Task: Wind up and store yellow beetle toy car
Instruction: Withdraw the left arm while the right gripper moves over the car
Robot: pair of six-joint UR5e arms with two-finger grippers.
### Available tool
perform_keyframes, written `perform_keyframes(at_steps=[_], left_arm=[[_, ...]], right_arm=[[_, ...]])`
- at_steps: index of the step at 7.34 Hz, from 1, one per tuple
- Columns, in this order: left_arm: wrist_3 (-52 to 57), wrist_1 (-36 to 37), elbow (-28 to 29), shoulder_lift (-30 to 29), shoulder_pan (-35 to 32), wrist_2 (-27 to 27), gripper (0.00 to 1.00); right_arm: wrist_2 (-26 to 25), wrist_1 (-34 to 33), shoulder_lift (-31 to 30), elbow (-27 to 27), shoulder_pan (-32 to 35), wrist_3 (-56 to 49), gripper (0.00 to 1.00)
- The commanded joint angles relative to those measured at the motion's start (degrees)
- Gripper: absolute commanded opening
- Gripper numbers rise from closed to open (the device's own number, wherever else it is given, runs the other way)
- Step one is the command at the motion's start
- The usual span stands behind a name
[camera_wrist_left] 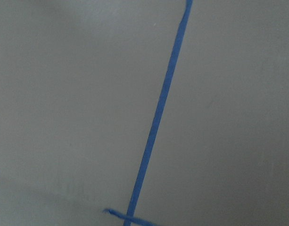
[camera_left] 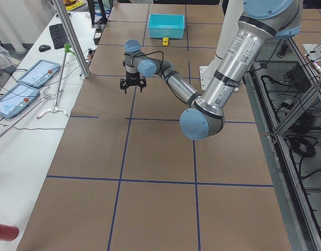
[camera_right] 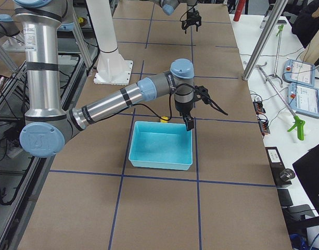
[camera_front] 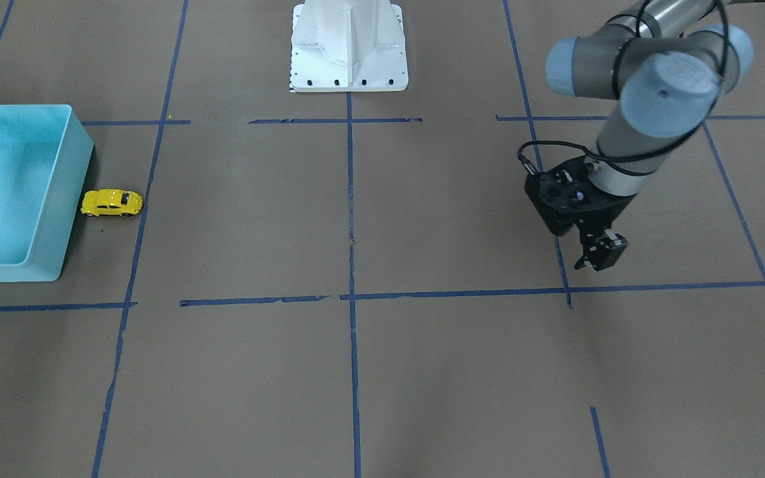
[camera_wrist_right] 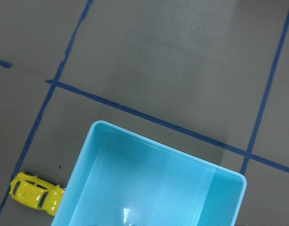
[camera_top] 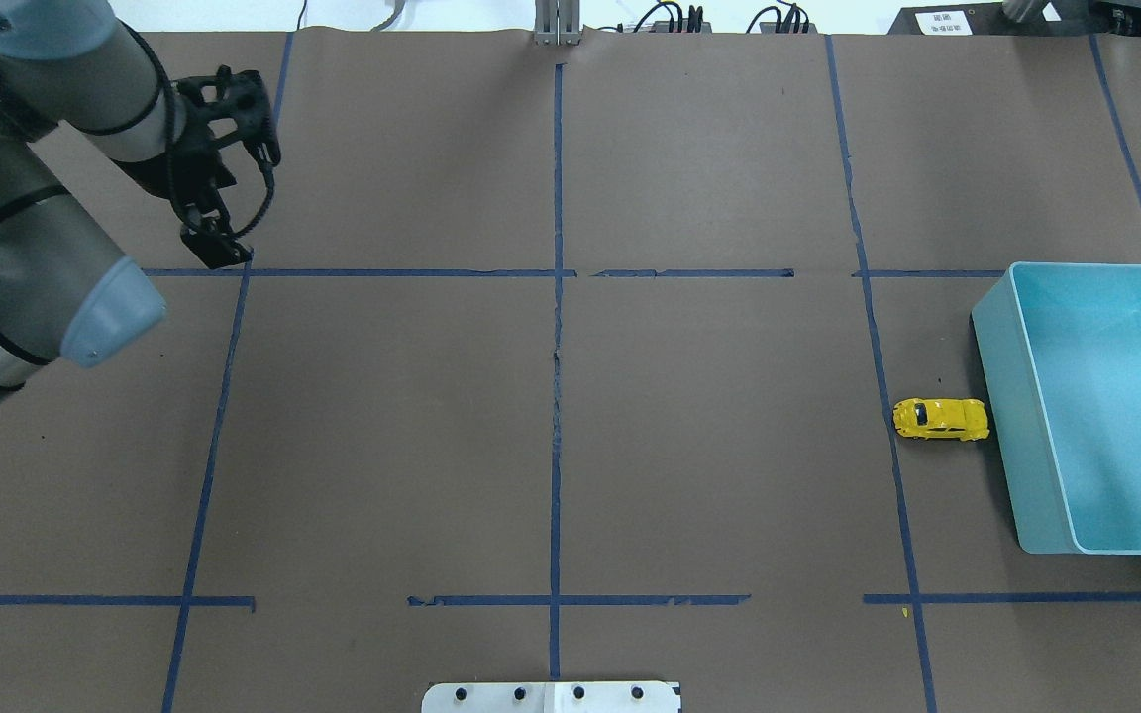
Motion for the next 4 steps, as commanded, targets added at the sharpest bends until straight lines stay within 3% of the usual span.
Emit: perform_keyframes(at_steps=[1, 2, 4], left_arm=[[-0.2, 0.2, 6.5, 2.5, -9.8, -11.7, 1.0], [-0.2, 0.2, 7.6, 5.2, -13.8, -13.7, 1.0], [-0.2, 0.2, 7.3, 14.3, -19.9, -13.7, 1.0]], right_arm=[[1.6, 0.0, -3.5, 3.7, -3.0, -22.1, 1.0], [1.1, 0.6, -3.1, 3.2, -7.9, -29.9, 1.0], [-3.5, 0.8, 2.6, 4.7, -19.0, -31.1, 1.0]])
